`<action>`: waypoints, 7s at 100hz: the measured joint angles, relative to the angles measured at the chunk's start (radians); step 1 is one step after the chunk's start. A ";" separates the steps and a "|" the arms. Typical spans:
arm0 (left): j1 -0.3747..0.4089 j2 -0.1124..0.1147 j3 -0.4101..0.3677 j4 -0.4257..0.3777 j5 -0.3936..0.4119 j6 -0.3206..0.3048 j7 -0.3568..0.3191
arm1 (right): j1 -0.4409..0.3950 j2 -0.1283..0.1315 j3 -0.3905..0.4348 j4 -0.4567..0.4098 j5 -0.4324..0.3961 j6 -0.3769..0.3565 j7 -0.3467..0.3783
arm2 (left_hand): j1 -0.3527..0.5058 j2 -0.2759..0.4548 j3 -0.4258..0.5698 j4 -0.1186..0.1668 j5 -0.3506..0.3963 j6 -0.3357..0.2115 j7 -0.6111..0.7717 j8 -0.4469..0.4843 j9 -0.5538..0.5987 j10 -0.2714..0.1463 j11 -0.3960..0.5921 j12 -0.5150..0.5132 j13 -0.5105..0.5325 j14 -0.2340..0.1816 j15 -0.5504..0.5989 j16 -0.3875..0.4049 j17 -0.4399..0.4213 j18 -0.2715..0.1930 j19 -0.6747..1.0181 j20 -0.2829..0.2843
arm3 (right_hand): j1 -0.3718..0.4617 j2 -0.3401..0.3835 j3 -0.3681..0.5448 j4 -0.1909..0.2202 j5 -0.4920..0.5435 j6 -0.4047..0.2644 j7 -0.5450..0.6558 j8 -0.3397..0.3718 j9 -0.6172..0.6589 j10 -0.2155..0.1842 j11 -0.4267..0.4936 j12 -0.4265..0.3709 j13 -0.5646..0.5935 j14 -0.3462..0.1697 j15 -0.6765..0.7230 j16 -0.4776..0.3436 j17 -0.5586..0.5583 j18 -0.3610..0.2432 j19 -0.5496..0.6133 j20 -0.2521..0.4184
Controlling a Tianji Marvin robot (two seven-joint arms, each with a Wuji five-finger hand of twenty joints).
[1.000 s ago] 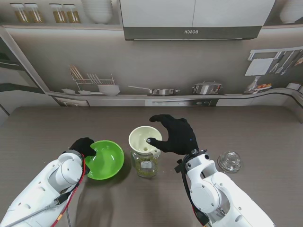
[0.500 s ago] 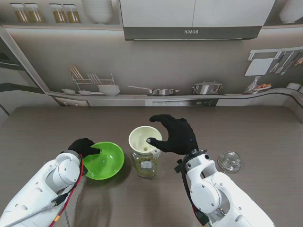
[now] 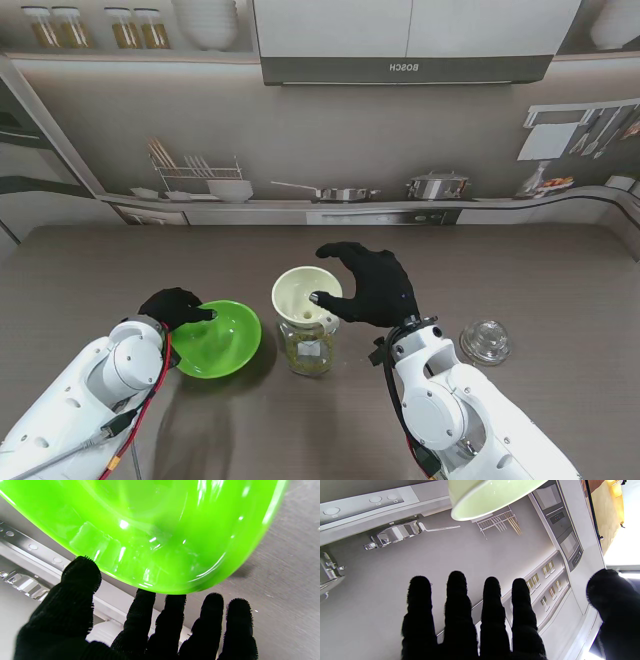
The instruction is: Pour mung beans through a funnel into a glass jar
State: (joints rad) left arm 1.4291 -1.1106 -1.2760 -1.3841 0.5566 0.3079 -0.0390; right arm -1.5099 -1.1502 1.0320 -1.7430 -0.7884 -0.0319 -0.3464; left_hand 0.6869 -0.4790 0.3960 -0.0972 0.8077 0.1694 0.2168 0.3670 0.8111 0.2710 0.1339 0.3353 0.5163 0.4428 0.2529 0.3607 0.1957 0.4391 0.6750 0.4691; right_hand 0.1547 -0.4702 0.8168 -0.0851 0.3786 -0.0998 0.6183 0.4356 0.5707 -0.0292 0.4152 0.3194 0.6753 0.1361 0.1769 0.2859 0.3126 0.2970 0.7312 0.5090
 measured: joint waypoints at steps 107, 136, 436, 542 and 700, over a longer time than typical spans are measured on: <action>0.179 -0.007 -0.171 -0.327 -0.178 -0.476 0.045 | 0.001 0.003 0.000 -0.001 0.003 0.004 0.026 | 0.102 0.100 -0.230 0.014 -0.144 -0.008 -0.067 -0.057 -0.181 -0.065 -0.039 -0.061 -0.163 -0.112 -0.126 -0.030 -0.079 -0.109 -0.442 0.075 | -0.001 0.000 0.000 0.000 0.000 0.000 0.000 0.000 0.000 0.000 0.000 0.000 0.000 0.000 0.000 0.000 0.000 0.000 0.000 0.000; 0.212 -0.007 -0.140 -0.327 -0.146 -0.539 0.108 | 0.002 0.004 0.000 0.000 0.008 0.008 0.037 | 0.102 0.100 -0.256 0.014 -0.183 -0.019 -0.071 -0.059 -0.194 -0.074 -0.046 -0.074 -0.185 -0.134 -0.147 -0.052 -0.088 -0.113 -0.455 0.075 | -0.001 0.000 0.000 0.000 0.000 0.000 0.000 0.000 0.000 0.000 0.000 0.000 0.000 0.000 0.000 0.000 -0.001 0.000 0.000 0.000; 0.297 -0.032 -0.170 -0.341 -0.201 -0.586 0.176 | 0.822 0.003 -0.583 0.475 0.308 0.109 0.710 | 0.038 0.013 0.243 0.061 -0.168 -0.029 -0.072 -0.061 -0.206 -0.083 -0.047 -0.077 -0.186 -0.134 -0.147 -0.065 -0.100 -0.128 -0.480 0.051 | 0.298 -0.296 0.447 -0.160 0.345 0.099 0.451 -0.176 0.623 -0.058 0.420 0.454 0.583 -0.135 0.750 0.375 0.491 -0.089 0.565 0.090; 0.304 -0.038 -0.171 -0.352 -0.232 -0.564 0.183 | 0.682 0.027 -0.360 0.271 0.338 0.202 0.724 | 0.039 0.053 0.206 0.061 -0.154 -0.029 -0.072 -0.061 -0.205 -0.073 -0.047 -0.077 -0.185 -0.134 -0.148 -0.065 -0.100 -0.128 -0.480 0.051 | 0.334 -0.214 0.458 -0.226 0.408 -0.002 0.571 -0.065 0.781 -0.095 0.499 0.611 0.608 -0.173 1.187 0.509 0.608 -0.137 0.677 0.101; 0.294 -0.037 -0.161 -0.343 -0.238 -0.559 0.167 | 0.535 0.088 -0.259 0.561 -0.111 0.132 0.455 | 0.039 0.063 0.195 0.061 -0.154 -0.027 -0.072 -0.061 -0.205 -0.063 -0.047 -0.078 -0.184 -0.134 -0.149 -0.065 -0.100 -0.130 -0.481 0.050 | 0.334 -0.188 0.448 -0.235 0.377 0.000 0.586 -0.064 0.779 -0.097 0.498 0.602 0.608 -0.172 1.126 0.485 0.576 -0.137 0.677 0.113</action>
State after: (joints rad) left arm 1.7235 -1.1478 -1.4367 -1.7268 0.3189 -0.2513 0.1284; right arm -0.9752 -1.0621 0.7730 -1.1821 -0.8992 0.1002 0.1085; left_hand 0.7258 -0.4160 0.5914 -0.0365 0.6542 0.1427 0.1451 0.3061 0.6066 0.2075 0.0870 0.2577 0.3318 0.3085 0.1040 0.2961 0.0956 0.3088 0.1941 0.5189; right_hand 0.4885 -0.6586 1.2648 -0.3205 0.7557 -0.0996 1.2046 0.3720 1.3495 -0.1258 0.9136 0.9210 1.2836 -0.0360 1.3033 0.7704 0.8890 0.1602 1.4085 0.6220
